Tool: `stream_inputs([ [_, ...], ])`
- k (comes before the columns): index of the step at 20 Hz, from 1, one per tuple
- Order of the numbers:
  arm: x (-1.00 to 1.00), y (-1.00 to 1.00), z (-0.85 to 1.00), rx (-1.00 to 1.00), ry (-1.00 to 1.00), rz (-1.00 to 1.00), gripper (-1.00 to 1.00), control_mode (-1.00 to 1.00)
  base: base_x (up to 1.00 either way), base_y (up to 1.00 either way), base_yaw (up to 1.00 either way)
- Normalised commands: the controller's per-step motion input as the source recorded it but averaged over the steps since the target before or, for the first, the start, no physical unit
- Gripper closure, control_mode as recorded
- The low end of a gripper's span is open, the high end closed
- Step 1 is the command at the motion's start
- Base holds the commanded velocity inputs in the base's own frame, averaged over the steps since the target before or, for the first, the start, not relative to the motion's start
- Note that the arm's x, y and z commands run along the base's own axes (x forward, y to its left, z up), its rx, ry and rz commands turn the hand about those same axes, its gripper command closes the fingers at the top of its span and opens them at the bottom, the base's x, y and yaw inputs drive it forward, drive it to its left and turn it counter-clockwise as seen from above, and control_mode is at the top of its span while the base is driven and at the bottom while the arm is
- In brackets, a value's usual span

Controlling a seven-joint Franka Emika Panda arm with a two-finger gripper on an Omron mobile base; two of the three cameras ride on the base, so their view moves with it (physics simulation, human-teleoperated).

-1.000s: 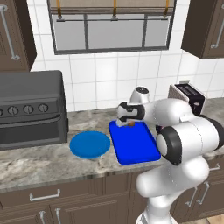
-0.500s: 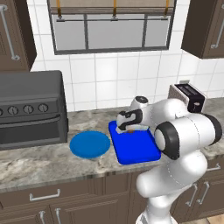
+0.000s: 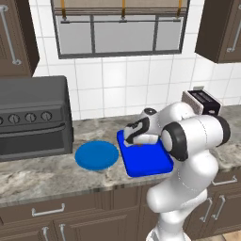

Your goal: Move the dessert items from the plates to the tray.

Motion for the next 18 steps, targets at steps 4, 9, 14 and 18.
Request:
stream_inputs([
  [4, 0.1, 0.04, -0.2, 0.0, -0.01, 0.0, 1.0, -1.0, 0.0, 0.0, 0.0],
  [9, 0.05, 0.13, -0.27, 0.0, -0.09, 0.0, 1.0, -1.0, 0.0, 0.0, 0.0],
  [14, 0.06, 0.12, -0.3, -0.01, -0.14, 0.0, 1.0, -1.0, 0.0, 0.0, 0.0],
  [18, 0.01, 0.05, -0.3, 0.0, -0.09, 0.0, -1.0, -1.0, 0.0, 0.0, 0.0],
])
